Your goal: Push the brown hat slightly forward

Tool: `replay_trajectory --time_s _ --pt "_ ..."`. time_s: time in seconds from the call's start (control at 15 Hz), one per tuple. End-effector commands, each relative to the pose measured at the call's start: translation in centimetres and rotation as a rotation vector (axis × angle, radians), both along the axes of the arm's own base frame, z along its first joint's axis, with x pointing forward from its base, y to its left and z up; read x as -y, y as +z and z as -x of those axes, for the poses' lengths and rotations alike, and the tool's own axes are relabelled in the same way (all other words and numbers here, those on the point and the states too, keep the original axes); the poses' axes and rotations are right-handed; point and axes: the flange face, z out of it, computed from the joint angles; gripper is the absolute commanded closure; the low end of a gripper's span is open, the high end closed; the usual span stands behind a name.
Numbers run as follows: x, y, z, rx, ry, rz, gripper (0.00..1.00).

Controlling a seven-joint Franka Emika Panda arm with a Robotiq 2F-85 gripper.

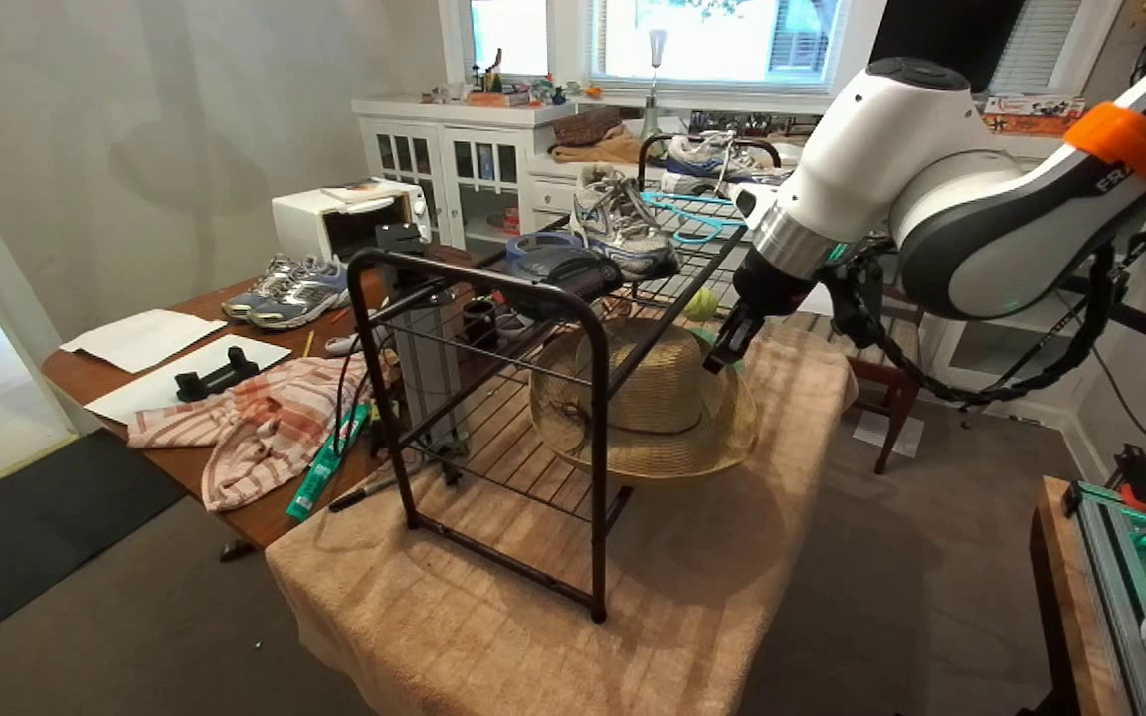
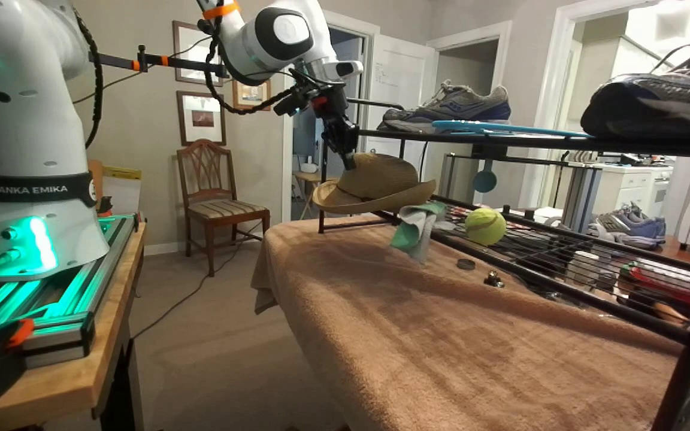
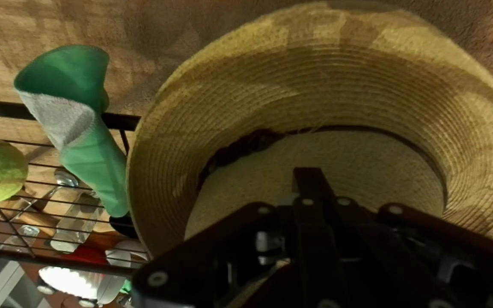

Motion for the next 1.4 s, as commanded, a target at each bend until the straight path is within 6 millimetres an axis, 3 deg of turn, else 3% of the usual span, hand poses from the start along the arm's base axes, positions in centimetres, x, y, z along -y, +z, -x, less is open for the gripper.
replay_trajectory --time_s 0.0,0.6,0.93,1.13,1.2,1.33 --pt "0.7 -1.0 -0.8 0.042 -0.021 0.005 1.0" --pt "-0.1 -0.3 -2.8 0.141 -0.051 0.02 1.0" --pt "0.9 0.1 -4.7 0.22 -0.111 0.065 1.0" --pt "0.4 -1.9 -4.2 0.189 -0.121 0.072 1.0" --pt "-0.3 -4.1 -2.8 0.103 -0.094 0.053 1.0" --pt "-1.3 -6.3 -1.0 0.011 -0.072 0.016 1.0"
